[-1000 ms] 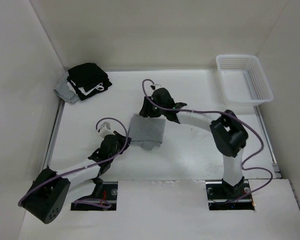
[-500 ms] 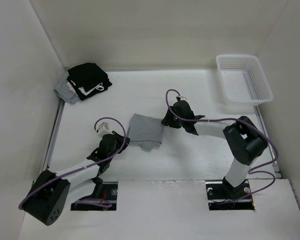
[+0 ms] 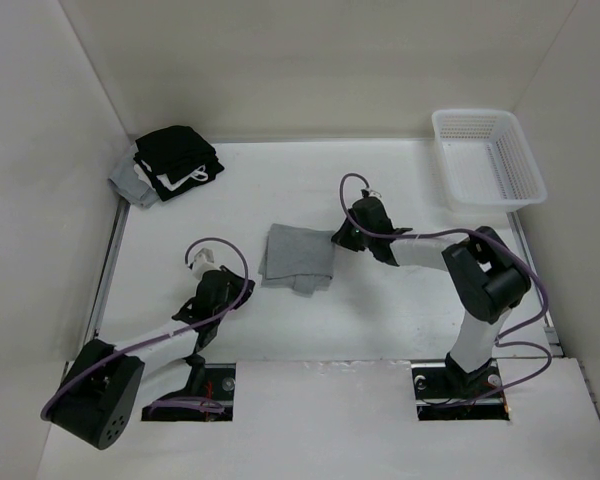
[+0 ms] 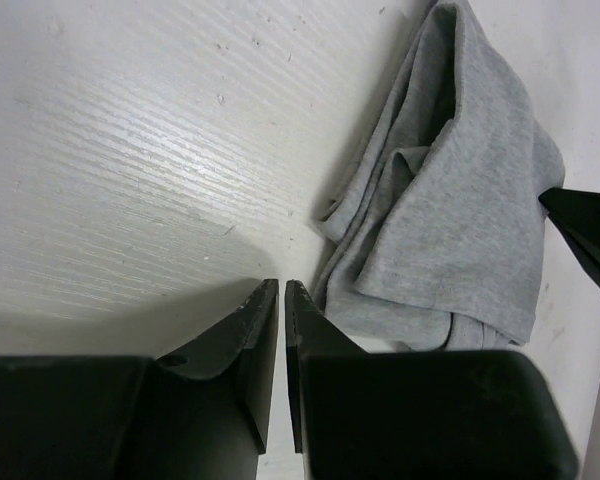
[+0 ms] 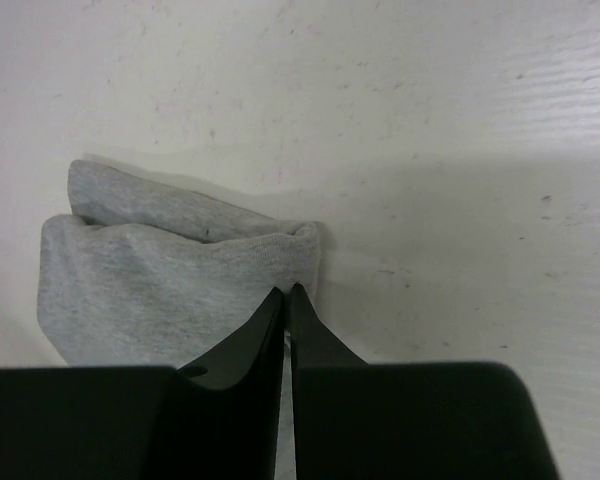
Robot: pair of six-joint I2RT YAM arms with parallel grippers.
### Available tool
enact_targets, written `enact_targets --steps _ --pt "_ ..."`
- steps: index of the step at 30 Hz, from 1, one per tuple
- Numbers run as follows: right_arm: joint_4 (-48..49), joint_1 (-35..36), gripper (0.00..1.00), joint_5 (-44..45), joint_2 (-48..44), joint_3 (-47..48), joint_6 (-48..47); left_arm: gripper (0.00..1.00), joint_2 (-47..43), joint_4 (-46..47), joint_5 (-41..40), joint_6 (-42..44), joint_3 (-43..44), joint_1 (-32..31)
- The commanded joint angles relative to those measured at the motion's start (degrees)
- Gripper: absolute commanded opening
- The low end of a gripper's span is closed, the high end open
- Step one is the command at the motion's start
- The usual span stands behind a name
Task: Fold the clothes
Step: Fold the tank top
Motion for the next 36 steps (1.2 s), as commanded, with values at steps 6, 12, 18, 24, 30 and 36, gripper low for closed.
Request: enact_targets --steps 6,12,18,24,30,36 --pt "3.13 -0.42 0.21 1.03 0.84 1.48 0.34 0.07 -4.10 -0.90 1.36 1.17 0.87 -0.60" --pt "3.48 -0.06 0.49 2.17 -5.91 -2.90 -0.02 0.20 -6.23 -5.91 -1.62 5.56 9.38 -7.45" --pt "4.27 1.96 0.48 2.70 -9.88 -8.18 0.95 0.31 5.18 -1.89 -5.66 3.81 17.21 -20.18" --pt "8.57 1.96 0.43 1.03 -8.04 -9.42 2.79 0.36 19.95 6.38 -10.85 5.82 23.89 -28.54" --pt "12.70 0.56 0.44 -3.10 -5.14 -8.72 4.64 0.43 27.78 7.00 -15.33 9.17 30.40 -33.21" --pt "13.76 -0.50 0.41 -3.28 -2.15 -7.57 5.96 0.42 31.83 6.57 -17.61 5.22 32.25 -34.09"
